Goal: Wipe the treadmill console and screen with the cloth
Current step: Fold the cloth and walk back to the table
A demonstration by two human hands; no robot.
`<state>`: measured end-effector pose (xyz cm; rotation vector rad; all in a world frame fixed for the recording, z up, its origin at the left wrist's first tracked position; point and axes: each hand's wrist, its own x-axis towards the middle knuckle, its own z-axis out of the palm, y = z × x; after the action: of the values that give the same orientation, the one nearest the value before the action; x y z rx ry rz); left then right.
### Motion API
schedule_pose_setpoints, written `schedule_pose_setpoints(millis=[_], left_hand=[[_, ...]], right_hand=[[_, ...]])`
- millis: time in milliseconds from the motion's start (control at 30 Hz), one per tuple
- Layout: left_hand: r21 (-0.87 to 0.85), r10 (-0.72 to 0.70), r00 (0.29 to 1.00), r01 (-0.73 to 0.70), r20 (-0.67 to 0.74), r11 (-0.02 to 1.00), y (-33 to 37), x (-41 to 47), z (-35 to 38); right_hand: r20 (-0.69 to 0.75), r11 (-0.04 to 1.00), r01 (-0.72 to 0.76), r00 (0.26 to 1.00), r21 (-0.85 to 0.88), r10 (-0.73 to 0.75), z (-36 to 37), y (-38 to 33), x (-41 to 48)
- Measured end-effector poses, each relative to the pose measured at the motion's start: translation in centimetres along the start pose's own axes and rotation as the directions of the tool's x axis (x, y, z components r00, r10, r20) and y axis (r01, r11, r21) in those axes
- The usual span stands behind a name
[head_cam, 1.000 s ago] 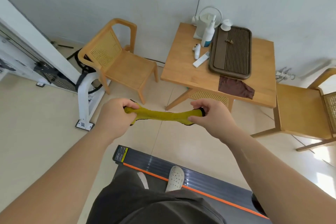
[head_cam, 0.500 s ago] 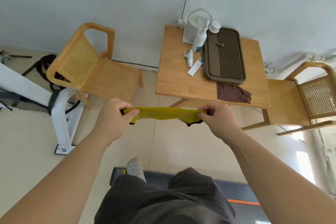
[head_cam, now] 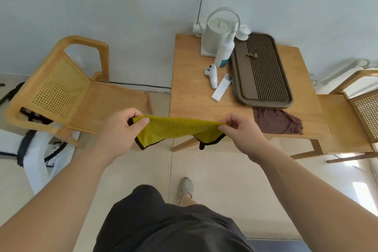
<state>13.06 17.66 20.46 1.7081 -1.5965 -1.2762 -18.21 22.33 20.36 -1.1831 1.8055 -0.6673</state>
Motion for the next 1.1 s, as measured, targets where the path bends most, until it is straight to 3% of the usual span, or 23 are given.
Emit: schedule_pose_setpoints(millis=[100, 167, 233, 500, 700, 833, 900, 1000, 1100], left_hand=[[-0.076, -0.03, 0.999, 0.027, -0.04, 0.997, -3.6, 6.4, 5.4], [-0.156, -0.075, 0.996, 0.065, -0.055, 0.986, -4.2, 9.8, 8.8], [-0.182, -0.095, 0.995, 0.09, -0.02, 0.979, -2.9, 12.3, 10.8], [-0.162, -0.051, 0.993, 0.067, 0.104, 0.984, 2.9, 20.4, 11.3], [-0.147, -0.128, 0.961, 0.168, 0.244, 0.975, 1.6, 23.5, 12.4], [-0.169, -0.132, 0.92, 0.206, 0.369, 0.964, 0.9, 24.5, 13.3], [-0.198, -0.107, 0.894, 0.211, 0.436, 0.957, 1.1, 25.2, 13.3], [-0.255, -0.085, 0.846, 0.252, 0.527, 0.933, 1.2, 26.2, 13.1], [-0.2, -0.121, 0.845, 0.258, 0.521, 0.945, 0.6, 26.7, 13.5]], right_hand=[[0.001, 0.978, -0.034, 0.999, 0.207, 0.034, 1.6, 5.9, 7.0], [-0.013, 0.9, -0.084, 0.995, 0.428, 0.098, 2.1, 8.5, 10.0], [-0.03, 0.843, -0.113, 0.988, 0.526, 0.151, 1.7, 9.0, 11.3], [-0.146, 0.818, -0.155, 0.949, 0.554, 0.279, -1.2, 5.5, 15.4], [-0.223, 0.784, -0.187, 0.897, 0.591, 0.382, 2.3, 1.5, 18.3], [-0.23, 0.839, -0.247, 0.89, 0.485, 0.395, 6.3, -0.4, 19.8], [-0.208, 0.857, -0.261, 0.9, 0.445, 0.382, 7.8, -0.9, 20.4], [-0.094, 0.792, -0.293, 0.912, 0.535, 0.4, 8.2, -1.8, 21.0], [-0.036, 0.751, -0.322, 0.908, 0.577, 0.417, 7.3, -1.5, 21.7]])
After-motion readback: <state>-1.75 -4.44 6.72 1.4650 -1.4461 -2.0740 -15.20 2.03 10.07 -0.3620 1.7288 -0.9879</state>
